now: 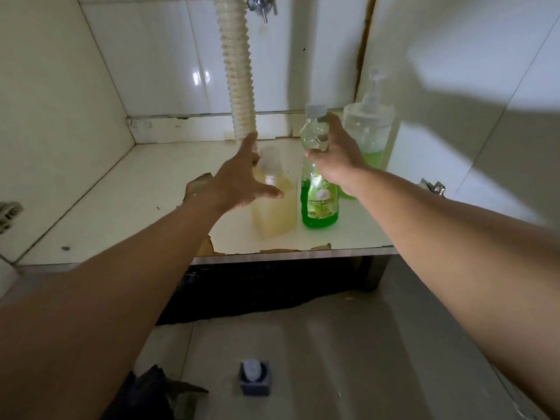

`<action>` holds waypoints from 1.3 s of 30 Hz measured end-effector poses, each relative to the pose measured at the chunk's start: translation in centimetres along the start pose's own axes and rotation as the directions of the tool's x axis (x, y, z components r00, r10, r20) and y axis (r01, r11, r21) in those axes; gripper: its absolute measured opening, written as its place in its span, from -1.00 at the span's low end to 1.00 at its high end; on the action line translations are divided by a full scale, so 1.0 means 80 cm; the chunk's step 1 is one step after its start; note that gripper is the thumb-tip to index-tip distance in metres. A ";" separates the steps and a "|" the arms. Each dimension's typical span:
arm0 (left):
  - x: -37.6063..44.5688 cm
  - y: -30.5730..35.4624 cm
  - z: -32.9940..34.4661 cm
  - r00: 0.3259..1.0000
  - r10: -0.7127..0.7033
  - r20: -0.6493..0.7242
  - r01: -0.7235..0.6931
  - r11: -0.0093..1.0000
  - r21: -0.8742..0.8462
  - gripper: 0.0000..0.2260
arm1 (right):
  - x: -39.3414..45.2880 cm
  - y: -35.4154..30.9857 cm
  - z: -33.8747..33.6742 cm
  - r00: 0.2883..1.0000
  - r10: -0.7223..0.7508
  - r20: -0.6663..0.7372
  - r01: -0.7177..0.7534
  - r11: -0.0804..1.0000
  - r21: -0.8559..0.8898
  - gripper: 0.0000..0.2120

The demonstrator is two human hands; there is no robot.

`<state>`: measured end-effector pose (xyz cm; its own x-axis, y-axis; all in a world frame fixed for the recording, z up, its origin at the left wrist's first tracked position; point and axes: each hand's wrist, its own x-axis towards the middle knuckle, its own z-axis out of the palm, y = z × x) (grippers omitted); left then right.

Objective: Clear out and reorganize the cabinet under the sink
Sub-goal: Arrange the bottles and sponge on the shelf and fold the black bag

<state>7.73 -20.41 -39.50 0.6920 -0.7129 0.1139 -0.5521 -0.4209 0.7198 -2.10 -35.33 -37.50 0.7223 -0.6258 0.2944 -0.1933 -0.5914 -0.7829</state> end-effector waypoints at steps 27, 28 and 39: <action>0.070 -0.053 0.045 0.978 -0.196 0.075 0.202 0.975 -0.086 -0.03 | 0.046 0.012 0.020 0.999 0.039 -0.036 -0.044 0.987 -0.152 -0.32; 0.062 -0.052 0.047 0.974 -0.212 0.083 0.217 0.974 -0.059 -0.07 | 0.043 0.008 0.018 0.999 0.052 0.000 -0.050 0.969 -0.241 -0.28; -0.104 0.001 0.081 0.898 0.048 -0.438 -0.050 0.999 0.009 -0.47 | -0.174 0.027 0.002 0.999 0.046 -0.006 -0.046 0.998 -0.042 -0.53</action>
<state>-1.05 -18.17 -44.86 0.7982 -0.4146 0.4370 -0.5897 -0.3899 0.7072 -12.47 -27.85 -43.40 0.7087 -0.6554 0.2613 -0.2544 -0.5828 -0.7718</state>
